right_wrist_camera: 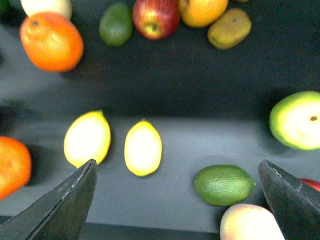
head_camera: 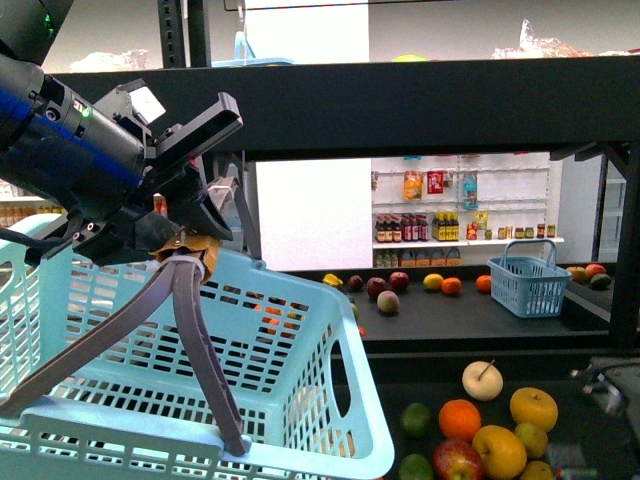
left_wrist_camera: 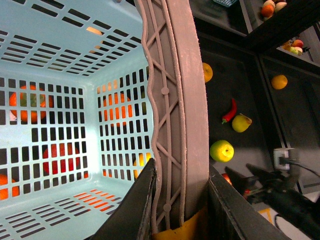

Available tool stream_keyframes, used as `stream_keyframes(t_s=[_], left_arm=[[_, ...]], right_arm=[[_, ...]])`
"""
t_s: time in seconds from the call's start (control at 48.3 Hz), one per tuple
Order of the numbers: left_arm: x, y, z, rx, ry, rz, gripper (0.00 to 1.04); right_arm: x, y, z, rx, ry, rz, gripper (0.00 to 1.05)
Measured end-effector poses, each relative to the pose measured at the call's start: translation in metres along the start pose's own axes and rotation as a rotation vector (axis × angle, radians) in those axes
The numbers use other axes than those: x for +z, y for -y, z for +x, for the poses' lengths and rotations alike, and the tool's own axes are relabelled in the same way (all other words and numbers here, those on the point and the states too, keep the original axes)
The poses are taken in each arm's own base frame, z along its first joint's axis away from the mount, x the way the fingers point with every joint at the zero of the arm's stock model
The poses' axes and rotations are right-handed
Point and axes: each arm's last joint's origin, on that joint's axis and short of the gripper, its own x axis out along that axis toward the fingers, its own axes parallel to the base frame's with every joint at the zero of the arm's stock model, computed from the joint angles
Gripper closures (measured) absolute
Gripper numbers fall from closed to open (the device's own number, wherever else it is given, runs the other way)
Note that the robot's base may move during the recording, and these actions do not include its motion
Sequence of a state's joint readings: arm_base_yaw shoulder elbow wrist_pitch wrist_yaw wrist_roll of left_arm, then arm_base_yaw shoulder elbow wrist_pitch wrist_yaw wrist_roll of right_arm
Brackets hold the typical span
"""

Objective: Pick lemon from shelf

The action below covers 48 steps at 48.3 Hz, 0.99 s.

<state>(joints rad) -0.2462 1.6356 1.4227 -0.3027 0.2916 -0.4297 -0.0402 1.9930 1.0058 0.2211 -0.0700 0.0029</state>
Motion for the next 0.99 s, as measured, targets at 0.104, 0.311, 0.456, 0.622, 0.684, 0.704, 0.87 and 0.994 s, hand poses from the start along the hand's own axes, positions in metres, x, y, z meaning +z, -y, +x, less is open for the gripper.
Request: stream_keyframes(t_s=[0.104,0.311,0.456,0.622,0.684,0.704,0.87,0.994], left_arm=[[0.000,0.000,0.000,0.000,0.000,0.000,0.83],[0.000,0.000,0.000,0.001,0.000,0.000,0.83],[0.000,0.000,0.000,0.001,0.000,0.000,0.83],[0.000,0.000,0.000,0.001,0.000,0.000,0.83],[0.000,0.000,0.000,0.001,0.000,0.000,0.83],[0.000,0.000,0.000,0.001,0.000,0.000,0.83],[0.000,0.000,0.000,0.001,0.000,0.000,0.83],[0.000,0.000,0.000,0.001,0.000,0.000,0.83]], right_arm=[[-0.021,-0.013,0.031,0.003,-0.074,-0.049,0.08],[-0.034,-0.023,0.067,-0.001,-0.114,-0.105,0.08],[-0.035,-0.023,0.092,-0.018,-0.123,-0.135,0.08],[-0.045,-0.025,0.120,-0.012,-0.158,-0.150,0.08],[-0.049,-0.027,0.127,-0.008,-0.168,-0.155,0.08],[-0.050,-0.028,0.130,-0.006,-0.172,-0.157,0.08],[-0.060,-0.036,0.147,0.006,-0.200,-0.171,0.08],[-0.065,-0.039,0.155,0.002,-0.213,-0.178,0.08]])
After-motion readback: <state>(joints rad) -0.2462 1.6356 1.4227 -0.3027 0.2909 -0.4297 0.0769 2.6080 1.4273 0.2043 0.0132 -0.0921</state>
